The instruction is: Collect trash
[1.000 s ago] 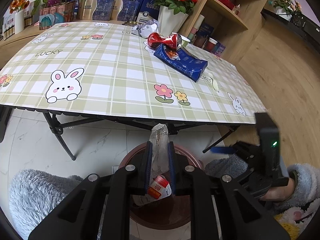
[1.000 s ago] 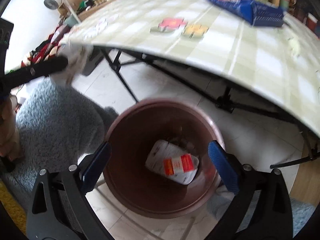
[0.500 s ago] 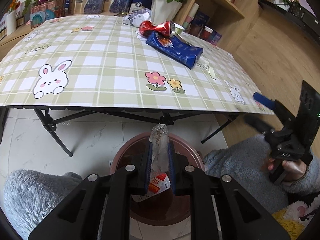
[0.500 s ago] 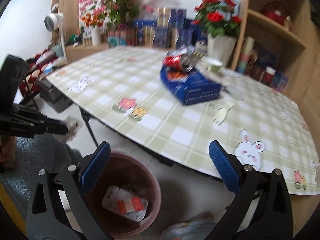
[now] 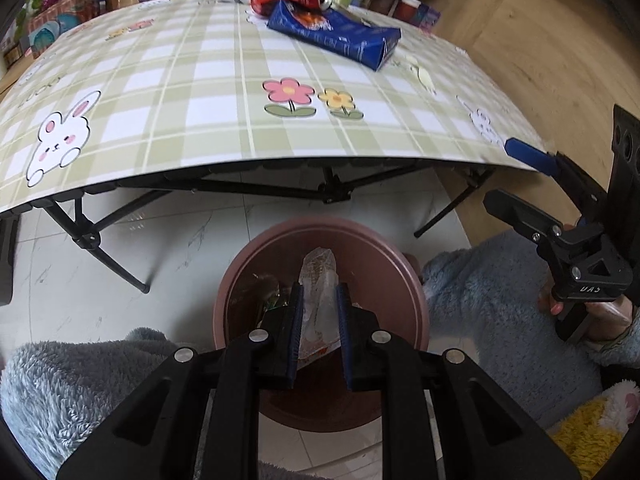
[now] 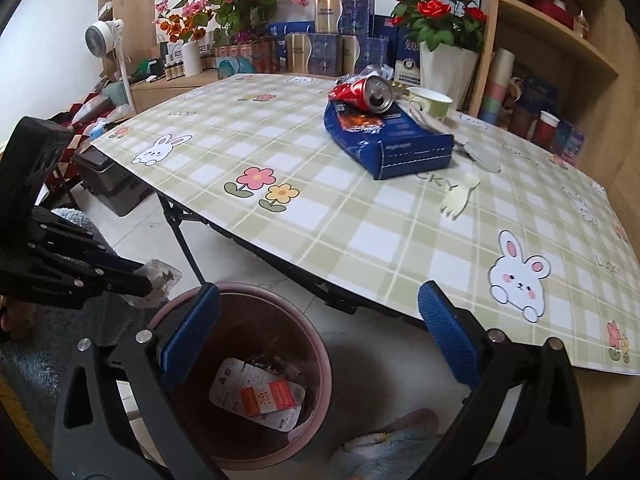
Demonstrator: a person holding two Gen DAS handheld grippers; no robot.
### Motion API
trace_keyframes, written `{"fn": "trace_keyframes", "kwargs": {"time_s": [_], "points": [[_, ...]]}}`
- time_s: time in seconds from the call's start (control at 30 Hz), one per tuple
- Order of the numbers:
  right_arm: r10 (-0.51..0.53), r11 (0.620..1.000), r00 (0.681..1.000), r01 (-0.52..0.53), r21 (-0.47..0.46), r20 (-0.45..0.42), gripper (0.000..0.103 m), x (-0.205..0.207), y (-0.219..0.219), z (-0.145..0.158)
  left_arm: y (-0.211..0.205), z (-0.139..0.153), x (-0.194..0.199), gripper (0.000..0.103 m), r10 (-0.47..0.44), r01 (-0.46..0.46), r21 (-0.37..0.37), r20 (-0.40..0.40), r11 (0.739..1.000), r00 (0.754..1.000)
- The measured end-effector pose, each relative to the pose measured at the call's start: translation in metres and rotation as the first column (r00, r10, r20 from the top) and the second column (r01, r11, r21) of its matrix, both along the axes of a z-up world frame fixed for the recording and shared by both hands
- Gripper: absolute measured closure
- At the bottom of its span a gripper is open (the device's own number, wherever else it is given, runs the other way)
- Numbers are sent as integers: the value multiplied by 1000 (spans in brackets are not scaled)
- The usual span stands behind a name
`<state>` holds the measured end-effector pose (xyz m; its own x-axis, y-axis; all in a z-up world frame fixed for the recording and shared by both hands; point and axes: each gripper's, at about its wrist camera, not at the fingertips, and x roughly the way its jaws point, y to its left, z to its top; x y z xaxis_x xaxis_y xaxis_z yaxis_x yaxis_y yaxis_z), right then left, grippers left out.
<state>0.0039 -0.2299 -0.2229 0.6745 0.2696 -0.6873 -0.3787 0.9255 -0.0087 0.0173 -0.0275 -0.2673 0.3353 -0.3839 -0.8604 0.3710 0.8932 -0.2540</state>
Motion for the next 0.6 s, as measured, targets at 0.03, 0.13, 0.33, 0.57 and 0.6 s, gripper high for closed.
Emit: {"fn": "trace_keyframes", "kwargs": {"time_s": [0.03, 0.13, 0.33, 0.57, 0.6], "points": [[-2, 1000, 1000, 2, 3, -5, 6, 0, 0, -1, 0, -1, 0, 86, -2, 2, 5, -6, 1000, 1000], [-10, 1000, 1000, 10, 13, -9, 6, 1, -1, -1, 1, 0, 0, 84, 5, -6, -2, -3, 1000, 1000], [-34, 999, 999, 35, 35, -18, 6, 3, -7, -1, 12, 7, 2, 43, 49, -48, -65, 11, 997, 999], [-40, 998, 999, 41, 48, -26, 6, 5, -9, -1, 28, 28, -1, 17, 163, -152, -105, 107, 983, 981], [-41, 998, 999, 42, 49, -26, 6, 6, -9, -1, 31, 32, -2, 15, 183, -169, -111, 129, 979, 975]]}}
